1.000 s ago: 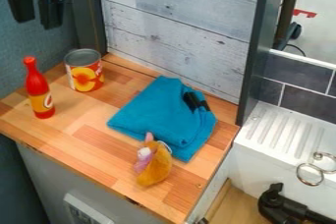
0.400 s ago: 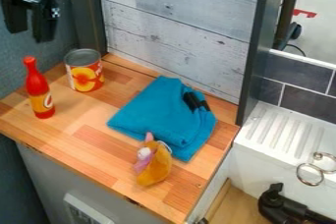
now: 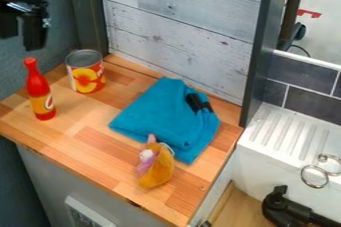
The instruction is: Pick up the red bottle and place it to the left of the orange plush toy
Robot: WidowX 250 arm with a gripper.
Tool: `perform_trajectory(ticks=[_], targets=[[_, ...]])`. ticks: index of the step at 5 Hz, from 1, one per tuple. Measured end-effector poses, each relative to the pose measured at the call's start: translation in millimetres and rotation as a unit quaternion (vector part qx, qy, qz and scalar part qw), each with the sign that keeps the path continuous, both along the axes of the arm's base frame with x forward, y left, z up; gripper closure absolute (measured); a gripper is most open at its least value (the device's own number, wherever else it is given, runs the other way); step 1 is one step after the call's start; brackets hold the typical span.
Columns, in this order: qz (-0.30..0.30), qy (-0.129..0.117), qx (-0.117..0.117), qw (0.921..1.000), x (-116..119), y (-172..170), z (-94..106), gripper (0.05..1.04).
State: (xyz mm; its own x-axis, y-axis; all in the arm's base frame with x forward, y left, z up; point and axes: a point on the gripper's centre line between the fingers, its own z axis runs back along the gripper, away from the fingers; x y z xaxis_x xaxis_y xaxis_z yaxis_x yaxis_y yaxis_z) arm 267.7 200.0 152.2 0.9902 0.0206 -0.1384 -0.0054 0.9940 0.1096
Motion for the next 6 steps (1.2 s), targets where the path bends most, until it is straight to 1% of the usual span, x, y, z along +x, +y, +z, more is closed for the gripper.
perform_trajectory(ticks=[1, 2, 3, 4, 5, 6], targets=[[0.007, -0.003, -0.018, 0.9998, -4.7, 8.9, -4.5, 0.07], [0.01, 0.007, -0.019, 0.9997, -1.8, 12.0, -17.5, 0.07], [0.007, 0.02, -0.028, 0.9994, 0.3, 12.8, -31.3, 0.07], [0.003, 0.05, -0.03, 0.9983, 6.1, 10.9, -46.1, 0.07], [-0.004, 0.053, -0.029, 0.9982, 14.0, 10.5, -50.0, 0.07], [-0.002, 0.063, -0.033, 0.9975, 17.4, 12.9, -58.3, 0.102]])
